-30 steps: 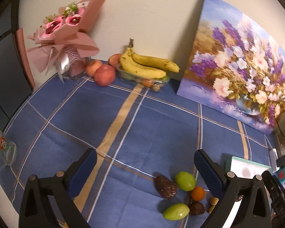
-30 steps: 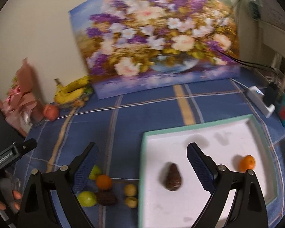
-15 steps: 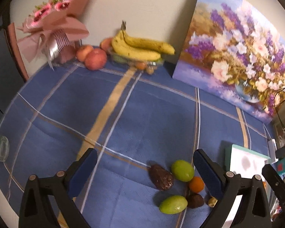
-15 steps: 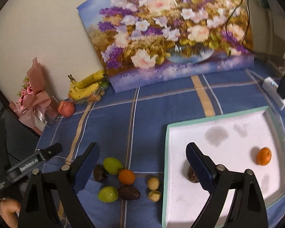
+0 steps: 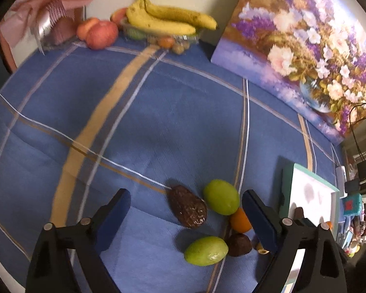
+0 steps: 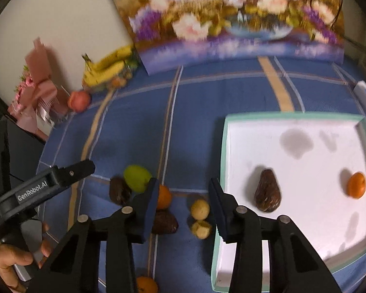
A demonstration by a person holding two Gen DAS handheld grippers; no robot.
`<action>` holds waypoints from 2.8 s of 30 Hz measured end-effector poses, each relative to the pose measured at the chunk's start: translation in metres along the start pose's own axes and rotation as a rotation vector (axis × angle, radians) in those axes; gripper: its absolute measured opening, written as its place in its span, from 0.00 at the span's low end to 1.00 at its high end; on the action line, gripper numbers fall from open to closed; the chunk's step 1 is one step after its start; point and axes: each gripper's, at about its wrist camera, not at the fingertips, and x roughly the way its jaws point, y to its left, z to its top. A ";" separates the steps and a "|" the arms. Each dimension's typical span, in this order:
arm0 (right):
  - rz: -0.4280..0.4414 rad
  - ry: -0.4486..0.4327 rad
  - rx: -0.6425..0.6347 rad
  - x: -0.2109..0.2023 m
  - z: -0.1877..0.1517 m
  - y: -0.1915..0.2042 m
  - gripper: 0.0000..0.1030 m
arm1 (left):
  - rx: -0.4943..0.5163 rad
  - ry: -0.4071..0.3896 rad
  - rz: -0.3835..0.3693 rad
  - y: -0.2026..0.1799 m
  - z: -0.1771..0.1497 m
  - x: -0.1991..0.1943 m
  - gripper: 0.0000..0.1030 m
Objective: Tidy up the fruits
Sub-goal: 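Grasp a second brown date with the left gripper while the right gripper grasps a small tan fruit, then lower the date into the tray with the left gripper while the right gripper releases the tan fruit there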
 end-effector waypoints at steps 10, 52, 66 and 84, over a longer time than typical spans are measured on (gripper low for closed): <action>-0.064 0.123 -0.030 0.034 -0.015 0.001 0.32 | -0.037 0.144 -0.031 0.000 -0.012 0.044 0.81; -0.231 0.078 -0.179 0.032 -0.017 0.024 0.22 | -0.130 0.031 -0.124 0.011 -0.002 0.003 0.38; -0.116 -0.031 -0.013 -0.025 -0.005 -0.003 0.22 | -0.004 -0.119 -0.130 -0.024 0.002 -0.057 0.37; -0.326 -0.024 0.299 -0.052 -0.014 -0.132 0.22 | 0.323 0.007 -0.160 -0.145 -0.053 -0.036 0.37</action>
